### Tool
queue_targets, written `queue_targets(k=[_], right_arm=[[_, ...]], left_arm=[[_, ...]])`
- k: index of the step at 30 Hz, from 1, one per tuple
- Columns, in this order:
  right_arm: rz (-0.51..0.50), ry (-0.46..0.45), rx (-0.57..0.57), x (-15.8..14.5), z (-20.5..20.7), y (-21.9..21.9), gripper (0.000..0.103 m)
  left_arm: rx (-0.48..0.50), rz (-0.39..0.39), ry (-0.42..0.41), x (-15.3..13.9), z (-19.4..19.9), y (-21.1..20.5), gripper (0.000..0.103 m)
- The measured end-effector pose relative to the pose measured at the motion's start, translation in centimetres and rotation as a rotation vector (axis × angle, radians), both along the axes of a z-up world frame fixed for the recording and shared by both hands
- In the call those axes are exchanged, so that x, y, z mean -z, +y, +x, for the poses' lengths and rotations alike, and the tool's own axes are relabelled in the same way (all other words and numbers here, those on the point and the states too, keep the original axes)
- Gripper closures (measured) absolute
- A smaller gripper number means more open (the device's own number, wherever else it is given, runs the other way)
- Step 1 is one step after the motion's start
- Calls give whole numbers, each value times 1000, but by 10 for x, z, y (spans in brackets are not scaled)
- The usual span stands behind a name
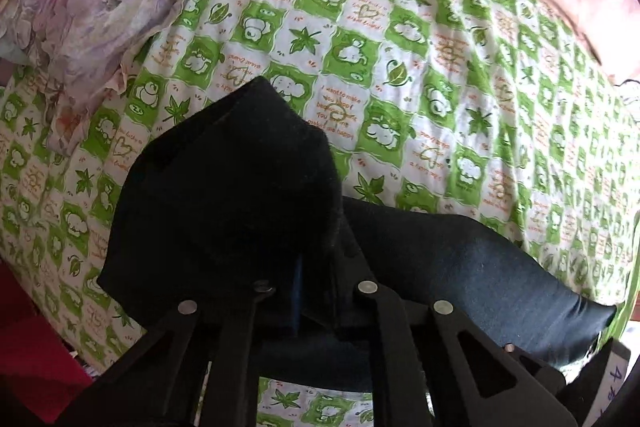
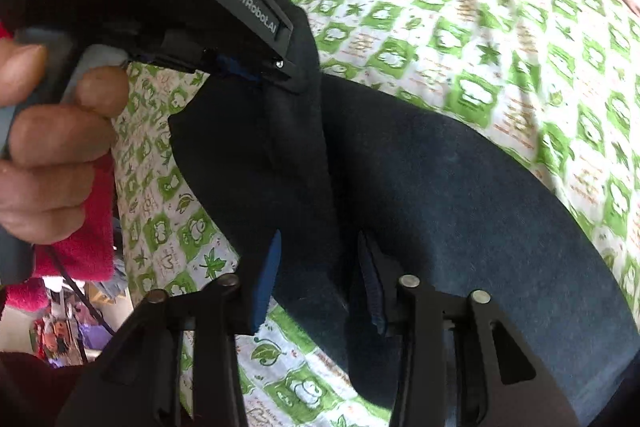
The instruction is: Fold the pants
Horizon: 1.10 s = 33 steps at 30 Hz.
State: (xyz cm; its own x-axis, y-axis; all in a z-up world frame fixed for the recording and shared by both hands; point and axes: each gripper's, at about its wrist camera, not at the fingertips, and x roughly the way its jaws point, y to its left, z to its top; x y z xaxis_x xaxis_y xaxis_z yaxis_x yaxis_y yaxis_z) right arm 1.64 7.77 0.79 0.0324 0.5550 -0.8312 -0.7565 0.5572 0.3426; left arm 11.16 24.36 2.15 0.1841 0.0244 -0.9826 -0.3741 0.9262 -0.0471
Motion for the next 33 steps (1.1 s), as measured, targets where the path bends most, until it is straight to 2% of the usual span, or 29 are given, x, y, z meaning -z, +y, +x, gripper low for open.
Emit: queue_targets(k=[1,5,9,13,18,22,30,33], right_arm=[[-9,-6,-21,0,-2,1,96],[37,-11,-67,-15,-10,3,97],[95,-32,-102,-42,-18,5,97],[79,-69,-141,-56,-29,16,97],[-5,-88,-185,-42,-37,30,97],[-57,-112,-241,-34,-49,39,97],[-102,-49,-219,-16,-45,46,97],[-111,-23,-212,-12,-43,49,94]], left_arm=[[8,-3,-11,-2,-4,-3,96],[6,-51,-92,-16,-23,7,98],[-61,-125,-219,-37,-57,34,98],[-134,-204,-315,-46,-97,63,98],[-200,-278,-326,-32,-124,83,98],[-234,-300,-327,-18,-141,86,98],[-278,-321,-293,14,-160,96,98],[-284,-316,-286,18,-163,98,97]])
